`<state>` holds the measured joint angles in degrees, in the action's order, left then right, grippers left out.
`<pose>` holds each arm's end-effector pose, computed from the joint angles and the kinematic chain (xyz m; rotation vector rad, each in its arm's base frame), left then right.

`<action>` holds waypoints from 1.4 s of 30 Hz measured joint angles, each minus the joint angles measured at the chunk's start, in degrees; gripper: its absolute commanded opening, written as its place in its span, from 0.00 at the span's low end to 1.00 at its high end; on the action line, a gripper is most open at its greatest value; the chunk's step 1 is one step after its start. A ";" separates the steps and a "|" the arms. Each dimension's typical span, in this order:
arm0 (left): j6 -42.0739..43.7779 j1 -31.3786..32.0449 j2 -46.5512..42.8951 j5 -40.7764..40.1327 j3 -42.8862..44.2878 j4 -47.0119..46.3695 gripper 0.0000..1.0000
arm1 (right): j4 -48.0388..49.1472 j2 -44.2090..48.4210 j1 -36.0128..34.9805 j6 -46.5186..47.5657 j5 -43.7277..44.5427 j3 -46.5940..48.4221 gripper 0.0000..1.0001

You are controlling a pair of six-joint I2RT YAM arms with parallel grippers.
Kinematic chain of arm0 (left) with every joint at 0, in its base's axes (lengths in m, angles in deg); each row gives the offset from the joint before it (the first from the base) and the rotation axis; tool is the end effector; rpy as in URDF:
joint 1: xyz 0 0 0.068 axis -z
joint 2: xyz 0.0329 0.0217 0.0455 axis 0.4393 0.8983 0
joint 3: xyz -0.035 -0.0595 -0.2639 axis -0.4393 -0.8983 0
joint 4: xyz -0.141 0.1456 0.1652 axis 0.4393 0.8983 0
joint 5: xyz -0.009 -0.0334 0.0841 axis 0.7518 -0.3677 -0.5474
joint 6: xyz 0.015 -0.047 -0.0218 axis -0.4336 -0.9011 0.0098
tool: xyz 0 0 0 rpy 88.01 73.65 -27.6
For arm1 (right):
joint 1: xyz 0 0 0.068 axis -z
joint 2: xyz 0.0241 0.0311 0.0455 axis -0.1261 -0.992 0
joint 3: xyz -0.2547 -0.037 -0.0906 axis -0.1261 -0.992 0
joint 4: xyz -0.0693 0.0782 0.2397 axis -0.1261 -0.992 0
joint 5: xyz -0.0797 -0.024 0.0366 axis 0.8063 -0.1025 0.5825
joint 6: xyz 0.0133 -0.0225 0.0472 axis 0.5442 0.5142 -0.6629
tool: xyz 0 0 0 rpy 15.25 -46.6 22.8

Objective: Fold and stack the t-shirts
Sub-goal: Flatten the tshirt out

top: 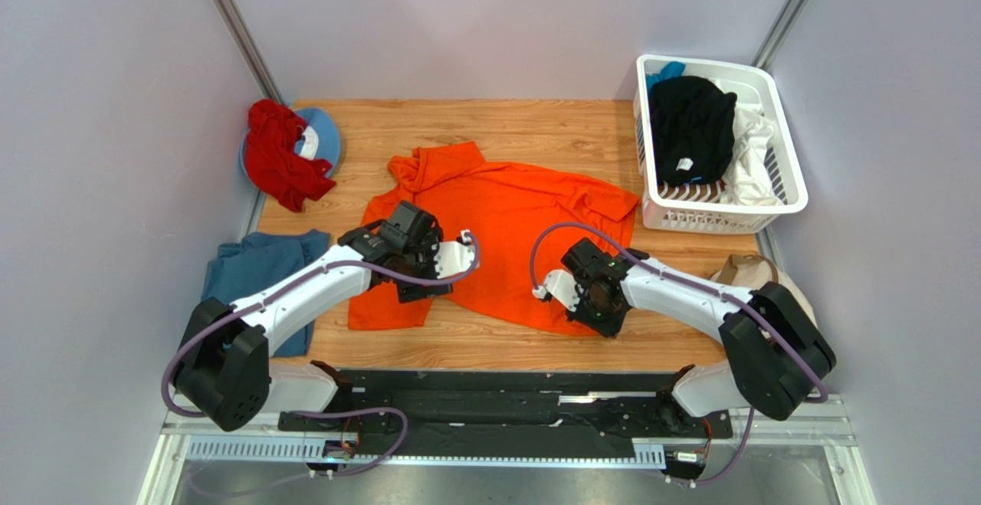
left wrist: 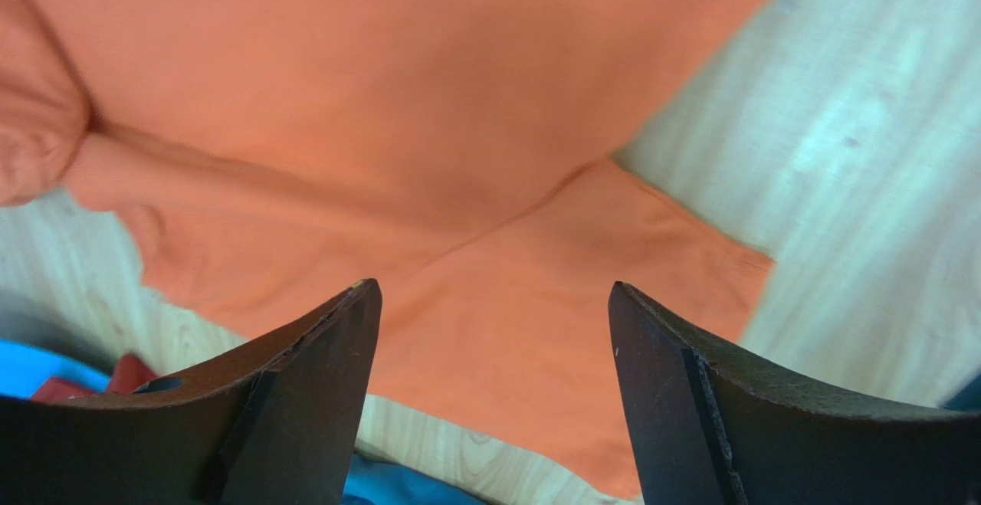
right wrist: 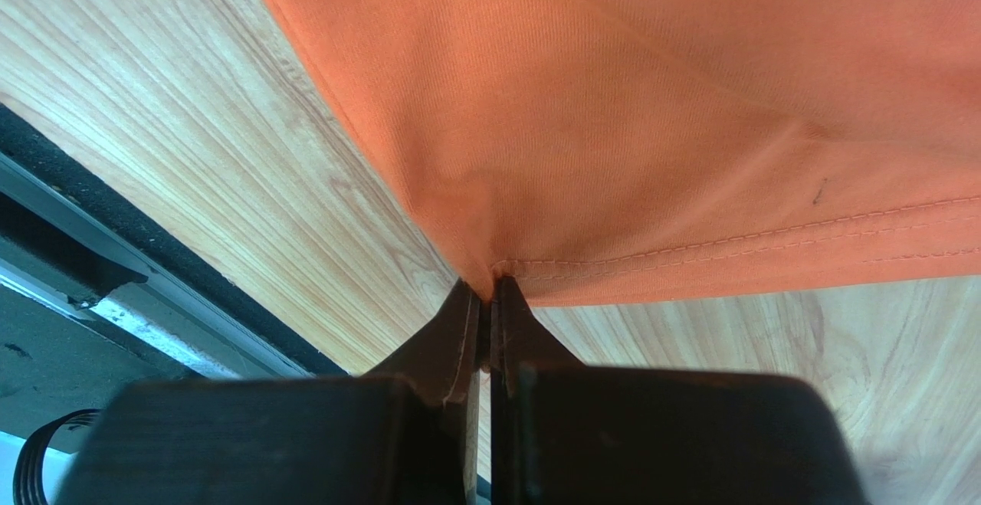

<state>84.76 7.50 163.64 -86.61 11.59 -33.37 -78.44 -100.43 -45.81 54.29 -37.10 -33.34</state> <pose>0.2060 -0.1386 0.2150 1.6762 2.0505 -0.0004 0.1633 0.1316 0.1553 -1.7237 2.5575 0.0542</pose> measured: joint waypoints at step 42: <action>13.31 -4.81 -19.21 -2.99 -20.04 10.47 0.65 | 2.03 -4.92 14.40 6.16 3.80 4.39 0.00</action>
<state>98.07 2.69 144.43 -89.60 -8.45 -22.90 -76.41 -105.35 -31.41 60.46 -33.29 -28.94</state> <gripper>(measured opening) 0.686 0.019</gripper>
